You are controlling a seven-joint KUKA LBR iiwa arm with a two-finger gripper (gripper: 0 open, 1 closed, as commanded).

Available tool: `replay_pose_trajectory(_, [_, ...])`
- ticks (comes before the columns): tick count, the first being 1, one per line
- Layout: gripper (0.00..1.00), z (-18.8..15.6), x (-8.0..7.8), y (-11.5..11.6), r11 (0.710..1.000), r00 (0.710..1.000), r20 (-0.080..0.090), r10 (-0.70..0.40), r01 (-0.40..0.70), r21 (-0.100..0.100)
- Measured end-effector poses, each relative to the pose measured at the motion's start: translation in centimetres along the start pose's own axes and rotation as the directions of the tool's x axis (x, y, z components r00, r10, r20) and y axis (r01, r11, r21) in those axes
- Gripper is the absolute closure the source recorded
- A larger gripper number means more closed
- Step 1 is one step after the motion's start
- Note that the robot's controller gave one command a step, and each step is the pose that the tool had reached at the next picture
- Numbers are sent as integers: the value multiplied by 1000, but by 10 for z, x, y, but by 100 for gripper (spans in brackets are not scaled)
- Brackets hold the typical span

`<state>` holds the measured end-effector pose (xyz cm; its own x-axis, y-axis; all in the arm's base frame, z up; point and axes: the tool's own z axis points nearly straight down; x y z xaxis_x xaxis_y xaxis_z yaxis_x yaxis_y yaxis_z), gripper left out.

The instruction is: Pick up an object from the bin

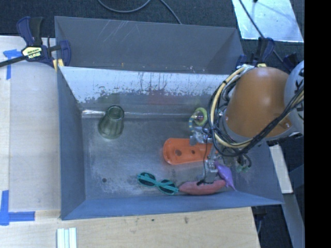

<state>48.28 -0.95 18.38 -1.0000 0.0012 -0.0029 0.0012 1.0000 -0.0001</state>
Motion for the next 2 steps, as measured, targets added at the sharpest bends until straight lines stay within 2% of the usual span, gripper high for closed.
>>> replay_pose_trajectory(1, [0, 45, -47, -14, 1000, 1000, 9, 10, -10, 0])
replay_pose_trajectory(2, [100, 83, -33, -16, 983, 983, 3, 183, -183, 0])
